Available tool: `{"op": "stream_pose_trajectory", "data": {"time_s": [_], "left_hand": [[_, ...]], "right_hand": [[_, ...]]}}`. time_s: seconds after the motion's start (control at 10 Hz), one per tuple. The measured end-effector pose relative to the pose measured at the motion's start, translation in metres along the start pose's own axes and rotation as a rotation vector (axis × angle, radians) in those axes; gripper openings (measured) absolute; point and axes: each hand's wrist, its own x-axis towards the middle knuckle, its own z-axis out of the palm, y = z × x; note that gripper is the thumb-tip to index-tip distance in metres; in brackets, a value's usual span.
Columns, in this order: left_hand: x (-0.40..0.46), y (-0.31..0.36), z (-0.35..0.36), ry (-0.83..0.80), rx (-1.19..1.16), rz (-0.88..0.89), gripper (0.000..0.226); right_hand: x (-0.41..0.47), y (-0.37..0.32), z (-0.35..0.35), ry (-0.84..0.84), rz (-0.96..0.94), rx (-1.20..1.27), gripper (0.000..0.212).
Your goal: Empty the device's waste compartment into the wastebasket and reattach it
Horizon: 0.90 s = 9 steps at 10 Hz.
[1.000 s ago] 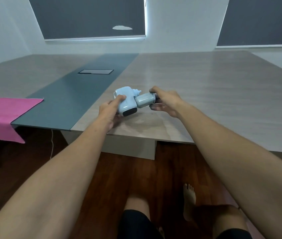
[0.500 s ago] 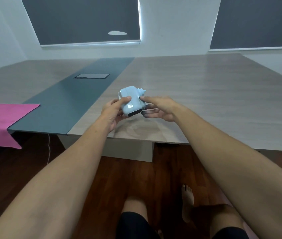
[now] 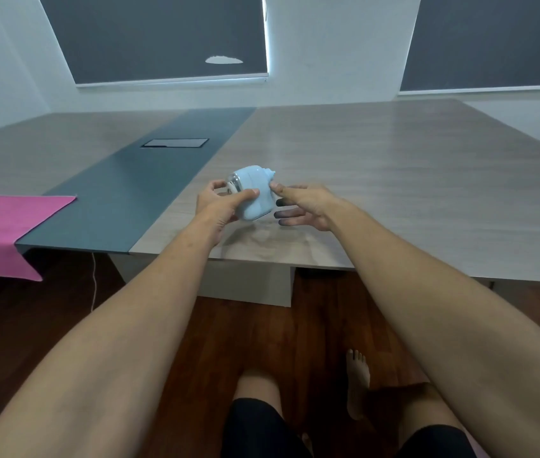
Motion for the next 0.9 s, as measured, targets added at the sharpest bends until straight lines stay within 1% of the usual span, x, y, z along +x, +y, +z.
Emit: {"op": "stream_pose_trajectory", "data": {"time_s": [0.1, 0.2, 0.3, 0.5, 0.6, 0.7, 0.8, 0.9], "left_hand": [[0.003, -0.004, -0.002, 0.162, 0.118, 0.046, 0.064], [0.002, -0.004, -0.008, 0.296, 0.248, 0.071, 0.059], [0.003, -0.007, -0.015, 0.380, 0.350, 0.072, 0.067], [0.004, -0.015, -0.020, 0.418, 0.447, 0.076, 0.073], [0.006, -0.018, -0.020, 0.401, 0.456, 0.064, 0.078], [0.003, -0.016, -0.018, 0.398, 0.504, 0.077, 0.097], [-0.003, -0.005, -0.005, 0.482, 0.637, 0.293, 0.105], [-0.008, 0.008, 0.024, 0.439, 0.758, 0.571, 0.093]], "right_hand": [[0.001, 0.001, -0.004, 0.118, -0.032, 0.005, 0.048], [0.000, 0.004, -0.015, 0.227, -0.070, -0.013, 0.038], [0.000, 0.008, -0.030, 0.347, -0.099, -0.041, 0.035], [-0.007, 0.013, -0.055, 0.533, -0.181, -0.171, 0.025], [-0.013, 0.015, -0.069, 0.597, -0.248, -0.316, 0.022], [-0.025, 0.019, -0.085, 0.634, -0.291, -0.499, 0.027], [-0.034, 0.024, -0.105, 0.678, -0.302, -0.746, 0.039], [-0.041, 0.031, -0.117, 0.685, -0.269, -1.000, 0.055]]}}
